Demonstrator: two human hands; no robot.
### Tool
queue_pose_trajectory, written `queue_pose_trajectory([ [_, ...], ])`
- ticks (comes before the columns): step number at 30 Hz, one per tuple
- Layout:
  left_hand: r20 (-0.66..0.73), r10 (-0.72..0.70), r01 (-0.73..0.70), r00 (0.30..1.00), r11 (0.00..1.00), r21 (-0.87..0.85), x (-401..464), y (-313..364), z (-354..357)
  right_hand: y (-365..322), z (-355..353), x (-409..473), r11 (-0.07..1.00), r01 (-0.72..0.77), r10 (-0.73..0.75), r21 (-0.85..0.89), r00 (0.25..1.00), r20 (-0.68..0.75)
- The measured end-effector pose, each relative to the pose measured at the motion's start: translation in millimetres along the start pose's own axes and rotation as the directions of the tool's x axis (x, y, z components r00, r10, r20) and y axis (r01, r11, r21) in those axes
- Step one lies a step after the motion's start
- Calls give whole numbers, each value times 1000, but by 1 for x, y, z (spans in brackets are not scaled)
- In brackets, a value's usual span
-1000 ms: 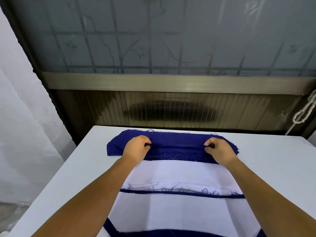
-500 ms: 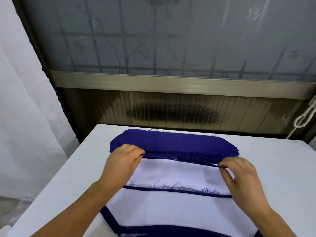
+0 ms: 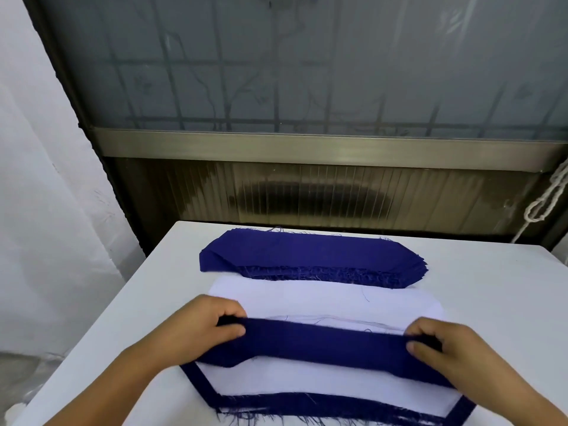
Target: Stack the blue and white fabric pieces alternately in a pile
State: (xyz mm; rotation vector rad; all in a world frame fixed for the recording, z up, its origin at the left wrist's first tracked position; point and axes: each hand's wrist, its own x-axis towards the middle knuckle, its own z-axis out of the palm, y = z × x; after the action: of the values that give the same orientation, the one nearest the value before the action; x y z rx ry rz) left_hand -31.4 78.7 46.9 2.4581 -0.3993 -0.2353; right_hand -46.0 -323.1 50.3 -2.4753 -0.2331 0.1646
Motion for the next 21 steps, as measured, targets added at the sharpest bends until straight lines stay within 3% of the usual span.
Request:
queue_pose_trajectory([
  [4, -289, 83, -57, 954, 994, 98, 17, 13, -12, -12, -9, 18, 982, 91, -136, -166, 948, -289],
  [8, -498, 165, -129, 851, 986, 107, 9, 14, -14, -6, -4, 12, 910, 233, -391, -344, 761, -518],
  [10, -506, 263, -170, 821, 960, 222, -4, 5, -4, 9, 10, 1, 841, 305, -524, -447, 667, -530],
  [12, -460, 373, -247, 806, 918, 311, -20, -8, 12, 26, 30, -11, 783, 388, -612, -486, 619, -492],
  [16, -292, 507, -346, 811, 818, 459, -38, -35, 52, 50, 65, -27, 754, 461, -643, -469, 665, -380],
  [21, -317, 510, -356, 800, 828, 434, -36, -41, 69, 52, 68, -30, 810, 421, -580, -409, 681, -447],
])
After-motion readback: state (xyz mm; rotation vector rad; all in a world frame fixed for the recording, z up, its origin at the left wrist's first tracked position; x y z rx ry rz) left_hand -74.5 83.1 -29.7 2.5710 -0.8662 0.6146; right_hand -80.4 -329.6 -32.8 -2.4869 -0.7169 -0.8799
